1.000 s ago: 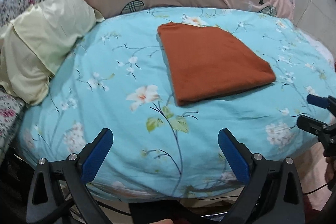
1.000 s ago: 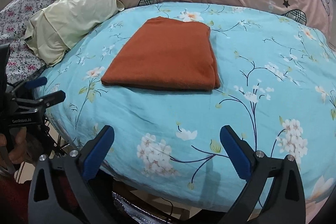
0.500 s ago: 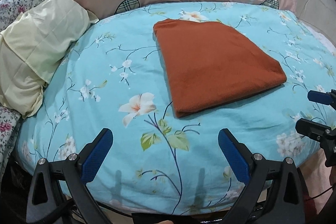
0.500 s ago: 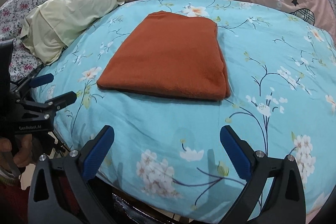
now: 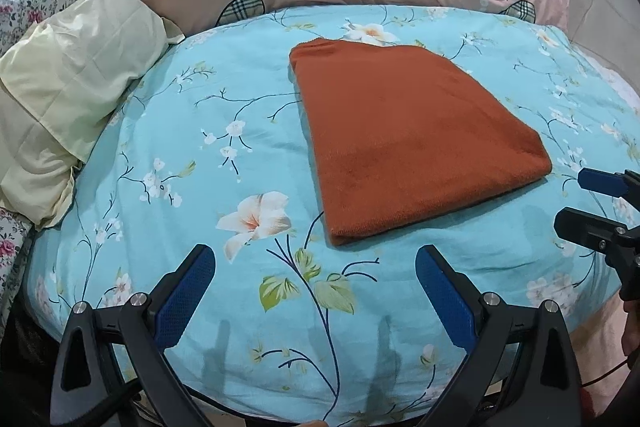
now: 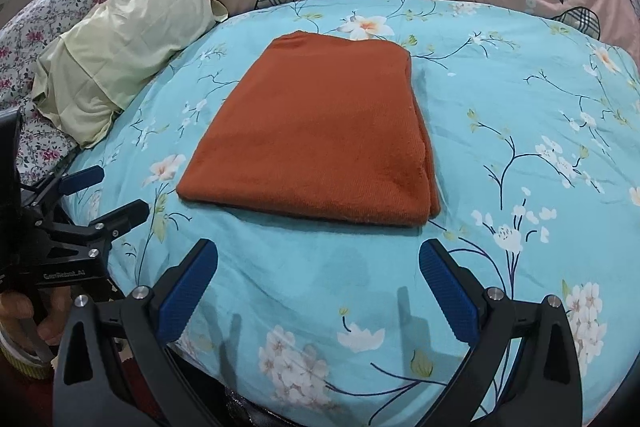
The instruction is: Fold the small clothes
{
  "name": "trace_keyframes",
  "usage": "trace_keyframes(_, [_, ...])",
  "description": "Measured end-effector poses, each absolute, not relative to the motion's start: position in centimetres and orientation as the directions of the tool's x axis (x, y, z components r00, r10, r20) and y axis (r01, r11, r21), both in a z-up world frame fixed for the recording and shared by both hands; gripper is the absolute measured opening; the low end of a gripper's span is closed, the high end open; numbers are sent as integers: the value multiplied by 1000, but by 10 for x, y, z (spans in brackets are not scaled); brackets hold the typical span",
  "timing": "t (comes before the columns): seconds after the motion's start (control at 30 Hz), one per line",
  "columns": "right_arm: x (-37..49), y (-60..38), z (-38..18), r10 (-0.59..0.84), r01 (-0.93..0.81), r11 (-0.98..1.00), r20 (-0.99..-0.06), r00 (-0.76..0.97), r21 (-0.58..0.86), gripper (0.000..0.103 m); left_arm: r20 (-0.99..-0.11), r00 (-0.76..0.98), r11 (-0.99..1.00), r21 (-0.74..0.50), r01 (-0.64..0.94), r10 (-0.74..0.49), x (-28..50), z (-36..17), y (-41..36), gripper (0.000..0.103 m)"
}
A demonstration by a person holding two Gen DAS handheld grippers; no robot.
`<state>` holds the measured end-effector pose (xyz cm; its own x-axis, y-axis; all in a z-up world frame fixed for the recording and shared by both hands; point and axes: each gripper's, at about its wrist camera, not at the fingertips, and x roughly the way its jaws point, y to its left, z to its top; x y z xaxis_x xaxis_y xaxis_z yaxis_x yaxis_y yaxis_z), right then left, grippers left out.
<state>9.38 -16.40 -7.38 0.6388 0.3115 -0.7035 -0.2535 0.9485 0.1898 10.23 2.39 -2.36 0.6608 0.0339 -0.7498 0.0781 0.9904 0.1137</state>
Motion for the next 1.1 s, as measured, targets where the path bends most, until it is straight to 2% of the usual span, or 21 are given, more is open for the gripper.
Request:
trace_keyframes(0.47, [101,-171,-67,321,-234,947,-699,639,220,101,-750,661,995,63,78,-4,111,-14,22,101])
trace_keyframes(1.1, [95,-175,-71,311,-231,950,-720,620,211,101,-754,656,994,83,66,19,104,-14,18,101])
